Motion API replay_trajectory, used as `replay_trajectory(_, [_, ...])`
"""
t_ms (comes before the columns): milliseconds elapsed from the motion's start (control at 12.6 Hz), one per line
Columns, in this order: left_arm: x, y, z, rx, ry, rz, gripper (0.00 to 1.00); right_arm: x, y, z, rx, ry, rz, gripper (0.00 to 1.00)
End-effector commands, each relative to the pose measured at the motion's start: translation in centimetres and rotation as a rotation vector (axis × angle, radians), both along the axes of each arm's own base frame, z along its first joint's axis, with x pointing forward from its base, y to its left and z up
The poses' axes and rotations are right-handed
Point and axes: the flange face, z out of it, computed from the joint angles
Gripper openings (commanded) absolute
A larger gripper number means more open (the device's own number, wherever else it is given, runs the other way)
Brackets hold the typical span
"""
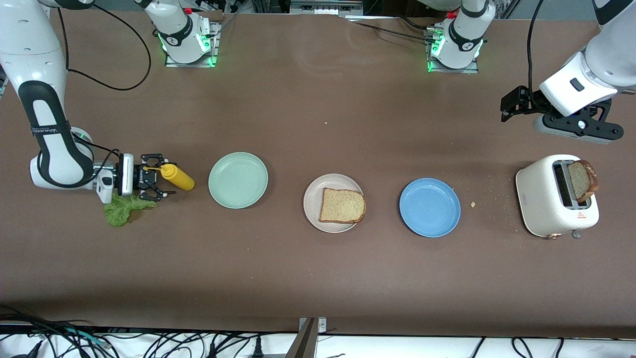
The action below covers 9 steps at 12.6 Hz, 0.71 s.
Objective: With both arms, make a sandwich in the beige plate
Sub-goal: 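Grasp the yellow squeeze bottle with the right gripper, then carry the yellow bottle with the right gripper over the bread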
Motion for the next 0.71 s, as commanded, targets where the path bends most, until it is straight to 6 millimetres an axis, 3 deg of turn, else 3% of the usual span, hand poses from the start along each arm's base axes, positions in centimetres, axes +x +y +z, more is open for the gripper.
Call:
replay_trajectory(0, [-0.2, 0.3, 0.7, -0.026, 0.006, 0.0, 1.0, 0.4, 1.2, 0.6, 0.028, -0.016, -0.018, 0.99])
replay_trajectory(79, [-0.2, 0.3, 0.7, -0.026, 0.006, 0.0, 1.0, 0.5, 1.8, 0.7, 0.03, -0.016, -0.012, 0.86])
replay_trajectory(238, [-0.2, 0.4, 0.7, -0.026, 0.006, 0.002, 1.0, 1.0, 2.6, 0.7, 0.019, -0.036, -0.025, 0.48])
replay_trajectory(317, [-0.2, 0.4, 0.7, -0.026, 0.006, 0.002, 1.0, 1.2, 2.8, 0.8, 0.009, -0.054, -0.021, 0.16])
replay_trajectory(397, [-0.2, 0.4, 0.7, -0.026, 0.006, 0.002, 1.0, 1.3, 3.0, 1.0, 0.003, -0.057, -0.021, 0.0])
replay_trajectory(556, [-0.2, 0.6, 0.7, -0.026, 0.006, 0.005, 1.0, 1.7, 3.5, 1.5, -0.027, -0.065, -0.018, 0.0])
replay_trajectory(635, [-0.2, 0.7, 0.7, -0.026, 0.006, 0.007, 1.0, 2.1, 4.7, 2.4, -0.058, -0.091, 0.017, 0.0])
